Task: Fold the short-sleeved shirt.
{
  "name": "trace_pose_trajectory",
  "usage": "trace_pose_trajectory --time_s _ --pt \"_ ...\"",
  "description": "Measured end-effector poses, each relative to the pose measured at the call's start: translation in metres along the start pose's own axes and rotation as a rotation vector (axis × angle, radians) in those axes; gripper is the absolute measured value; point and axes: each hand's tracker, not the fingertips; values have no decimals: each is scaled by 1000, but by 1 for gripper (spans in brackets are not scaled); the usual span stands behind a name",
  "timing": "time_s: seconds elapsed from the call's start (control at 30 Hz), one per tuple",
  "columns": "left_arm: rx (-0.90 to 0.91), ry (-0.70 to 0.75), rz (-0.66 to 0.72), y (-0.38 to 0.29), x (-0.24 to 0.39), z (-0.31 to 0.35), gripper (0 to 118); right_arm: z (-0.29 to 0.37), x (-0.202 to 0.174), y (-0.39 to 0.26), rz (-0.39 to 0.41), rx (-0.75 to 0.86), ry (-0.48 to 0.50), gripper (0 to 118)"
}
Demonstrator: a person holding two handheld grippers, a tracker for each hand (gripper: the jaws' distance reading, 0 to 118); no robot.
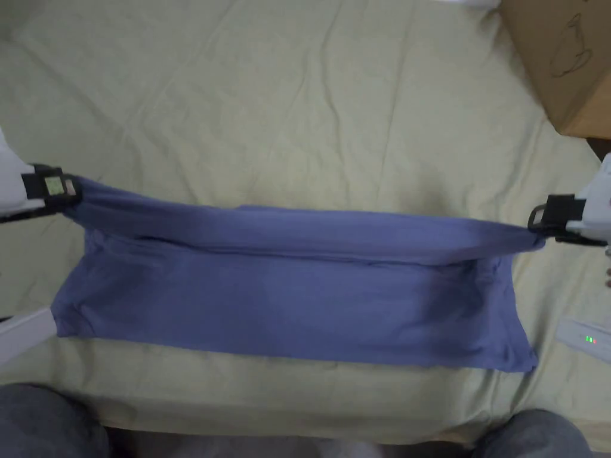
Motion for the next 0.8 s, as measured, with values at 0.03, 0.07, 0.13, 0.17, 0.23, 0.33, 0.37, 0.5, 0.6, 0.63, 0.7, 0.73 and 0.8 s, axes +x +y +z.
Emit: trace_pose_trajectory --time_s 0.03,0.07,0.13,0.17,0.23,0.33,0.37,0.5,0.6,0.63,0.7,0.73,0.8 --pt "-8 -1 8 -9 -4 3 0 3 2 -12 -4 -7 -6 4" --pt "-12 1 22 -19 -8 6 0 4 6 -23 -3 -21 -11 4" --pt "-35 20 49 -39 -12 11 0 5 11 -45 -9 -49 -20 4" --pt "-47 24 60 -49 -17 10 0 4 13 -57 -23 -68 -19 4" --pt "-118 65 88 -66 -25 4 0 -1 16 -74 -51 -96 -21 4" --pt "-186 132 104 -86 -32 -8 10 -7 18 -92 -68 -119 -24 6" --pt "-201 162 111 -89 -32 -9 26 -6 18 -94 -67 -125 -33 13" --pt "-56 215 104 -78 -38 10 108 12 22 -80 23 -52 -106 100" --pt "114 164 38 -53 -26 38 108 45 16 -57 73 136 -110 101" --pt "177 173 -6 -45 -17 49 108 58 11 -50 86 205 -105 101" --pt "316 203 -105 -35 5 66 108 86 -2 -41 118 366 -100 101" --pt "377 213 -154 -33 16 73 109 106 -20 -45 141 442 -93 101" --pt "491 209 -223 -33 43 90 112 129 -41 -48 198 568 -90 105"
